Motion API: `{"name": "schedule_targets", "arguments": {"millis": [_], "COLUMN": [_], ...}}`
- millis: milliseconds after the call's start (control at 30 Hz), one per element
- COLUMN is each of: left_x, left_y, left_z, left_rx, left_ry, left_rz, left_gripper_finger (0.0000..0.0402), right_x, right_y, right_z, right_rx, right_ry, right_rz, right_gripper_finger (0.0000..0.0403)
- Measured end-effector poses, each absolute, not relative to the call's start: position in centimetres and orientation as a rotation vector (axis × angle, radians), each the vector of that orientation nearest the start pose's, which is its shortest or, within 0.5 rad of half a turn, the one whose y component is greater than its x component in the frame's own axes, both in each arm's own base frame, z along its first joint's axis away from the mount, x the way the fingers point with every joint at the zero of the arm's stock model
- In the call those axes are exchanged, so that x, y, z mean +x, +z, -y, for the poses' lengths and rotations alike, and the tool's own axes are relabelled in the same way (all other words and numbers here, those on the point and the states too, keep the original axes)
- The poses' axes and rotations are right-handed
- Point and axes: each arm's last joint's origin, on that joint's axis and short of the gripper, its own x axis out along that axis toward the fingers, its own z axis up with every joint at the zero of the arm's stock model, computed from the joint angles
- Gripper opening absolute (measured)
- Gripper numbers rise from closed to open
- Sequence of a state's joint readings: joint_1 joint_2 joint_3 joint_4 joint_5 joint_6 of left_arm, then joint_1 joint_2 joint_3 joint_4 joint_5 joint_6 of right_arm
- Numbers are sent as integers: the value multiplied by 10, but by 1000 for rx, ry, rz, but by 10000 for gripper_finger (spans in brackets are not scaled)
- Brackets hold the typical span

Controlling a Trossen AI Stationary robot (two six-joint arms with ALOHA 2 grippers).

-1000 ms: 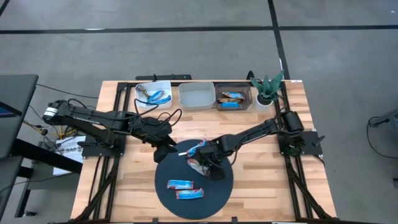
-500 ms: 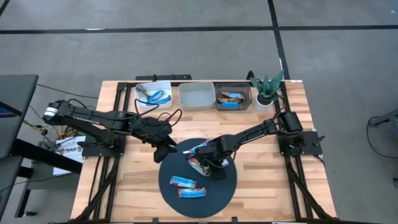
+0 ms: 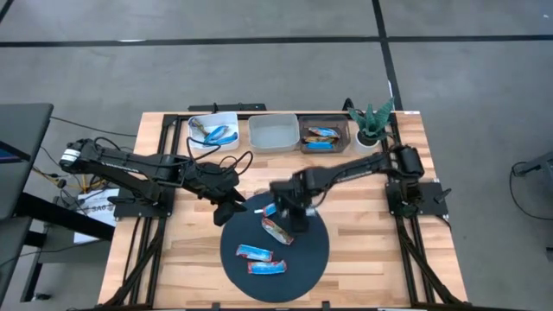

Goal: Pick and place Granola Bars by type
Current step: Put the yellow granola bar into the black bin

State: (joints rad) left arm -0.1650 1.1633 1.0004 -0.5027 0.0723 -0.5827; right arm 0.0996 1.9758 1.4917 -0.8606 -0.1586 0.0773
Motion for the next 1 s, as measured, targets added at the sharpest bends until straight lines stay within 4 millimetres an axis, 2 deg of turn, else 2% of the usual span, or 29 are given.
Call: {"name": "schedule_targets", "arguments": {"millis": [133, 267, 400, 567, 667, 767, 833, 1000], "left_x": [239, 239, 239, 239, 239, 239, 239, 240], "left_y": [306, 306, 306, 306, 306, 306, 306, 306], "left_z": [42, 42, 42, 42, 42, 41, 41, 40], "left_rx": [-527, -527, -526, -525, -524, -521, -520, -508], "left_ry": [-28, -28, -25, -22, -16, -1, 6, 40], "left_rz": [-712, -711, -711, -710, -708, -703, -701, -689], "left_gripper_finger": [162, 162, 162, 162, 162, 162, 162, 162], "right_x": [390, 379, 358, 326, 308, 292, 284, 278], "right_y": [222, 254, 282, 305, 309, 305, 299, 277], "right_z": [-9, 34, 79, 130, 155, 178, 191, 214], "right_rx": [192, 253, 305, 373, 421, 473, 509, 552], "right_ry": [61, -88, -258, -453, -537, -609, -647, -679], "right_rz": [-1246, -1146, -1051, -981, -978, -1017, -1060, -1144], "right_gripper_finger": [32, 17, 14, 29, 29, 20, 15, 24]}}
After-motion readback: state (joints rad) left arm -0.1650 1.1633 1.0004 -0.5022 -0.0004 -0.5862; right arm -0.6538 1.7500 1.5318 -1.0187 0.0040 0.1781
